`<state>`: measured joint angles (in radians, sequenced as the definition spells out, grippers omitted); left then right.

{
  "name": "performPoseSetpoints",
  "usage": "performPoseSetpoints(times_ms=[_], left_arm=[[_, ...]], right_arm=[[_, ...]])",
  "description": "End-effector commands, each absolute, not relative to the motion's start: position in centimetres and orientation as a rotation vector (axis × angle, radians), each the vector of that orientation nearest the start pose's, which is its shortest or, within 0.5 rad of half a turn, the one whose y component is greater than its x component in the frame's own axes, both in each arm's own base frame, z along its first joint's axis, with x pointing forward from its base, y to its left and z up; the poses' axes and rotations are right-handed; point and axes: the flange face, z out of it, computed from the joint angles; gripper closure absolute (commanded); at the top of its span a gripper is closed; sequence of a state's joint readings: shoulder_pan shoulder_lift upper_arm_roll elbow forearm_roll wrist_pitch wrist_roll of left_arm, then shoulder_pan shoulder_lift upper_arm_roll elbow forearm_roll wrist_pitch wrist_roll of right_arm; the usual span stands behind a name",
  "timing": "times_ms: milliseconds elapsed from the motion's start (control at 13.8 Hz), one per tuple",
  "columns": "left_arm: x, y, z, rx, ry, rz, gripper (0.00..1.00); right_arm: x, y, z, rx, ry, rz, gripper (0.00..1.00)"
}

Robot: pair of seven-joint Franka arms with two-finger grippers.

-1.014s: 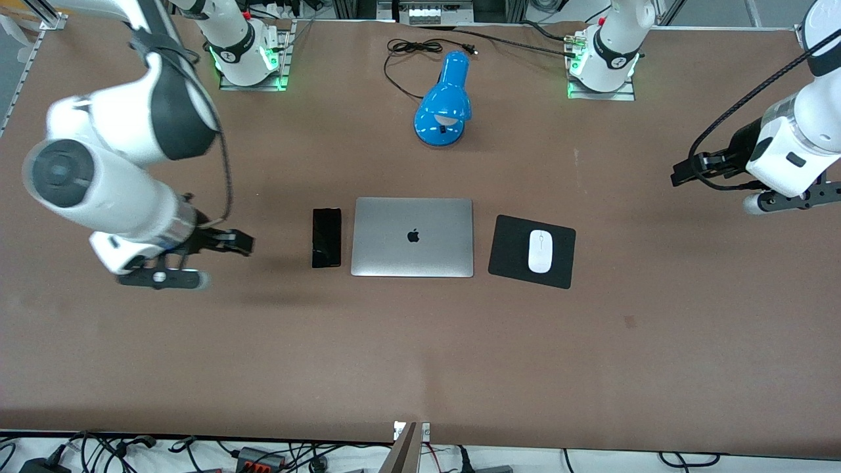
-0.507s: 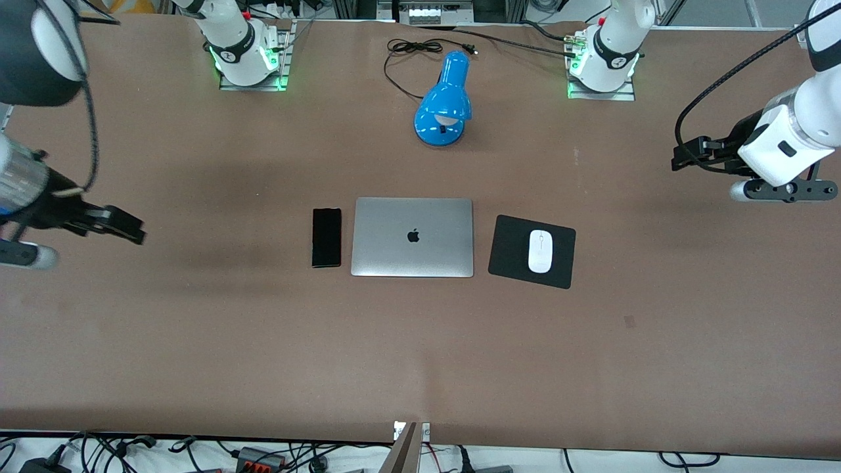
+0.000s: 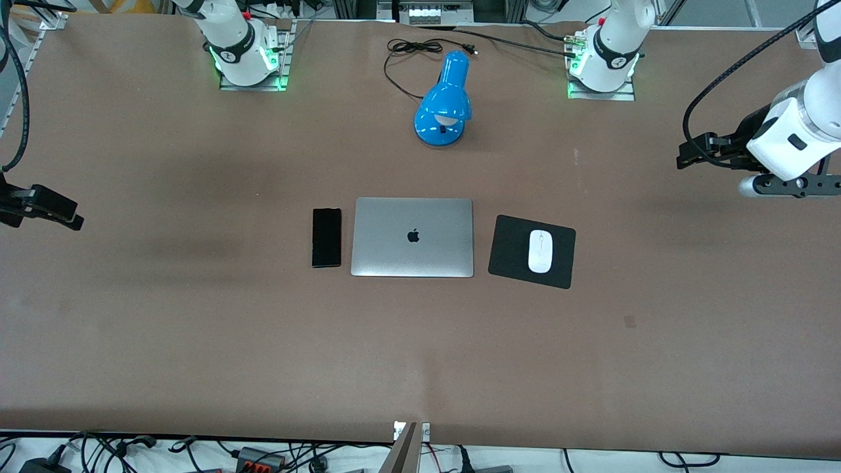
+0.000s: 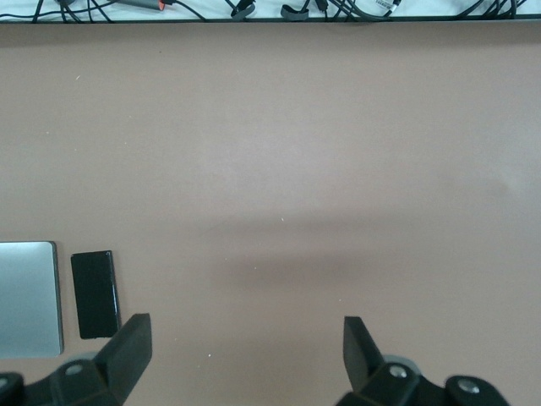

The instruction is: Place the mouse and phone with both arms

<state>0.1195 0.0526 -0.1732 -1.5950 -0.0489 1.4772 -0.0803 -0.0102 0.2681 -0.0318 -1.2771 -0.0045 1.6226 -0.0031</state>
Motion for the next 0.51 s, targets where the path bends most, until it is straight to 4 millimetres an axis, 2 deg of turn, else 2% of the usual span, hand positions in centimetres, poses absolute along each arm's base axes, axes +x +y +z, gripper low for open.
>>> performPoseSetpoints(times_ms=[0, 145, 290, 435], left_arm=[[55.1, -3.4, 58.7, -3.206, -0.013, 0.240, 0.00], [55.3, -3.9, 59.1, -3.202, -0.006, 0.203, 0.00], [55.3, -3.5, 58.9, -3.202, -0.022, 0.200, 0.00], [55.5, -3.4, 59.0, -3.203, -0.025, 0.183, 0.00]], right_arm=[[61.4, -2.2, 60.8, -3.167, 0.024, -0.130, 0.00], [59.6, -2.3, 59.9, -3.166, 0.020, -0.154, 0.00], [57.4, -2.2, 58.8, -3.164, -0.004, -0.164, 0.00], [56.2, -2.3, 57.6, -3.163, -0.005, -0.140, 0.00]])
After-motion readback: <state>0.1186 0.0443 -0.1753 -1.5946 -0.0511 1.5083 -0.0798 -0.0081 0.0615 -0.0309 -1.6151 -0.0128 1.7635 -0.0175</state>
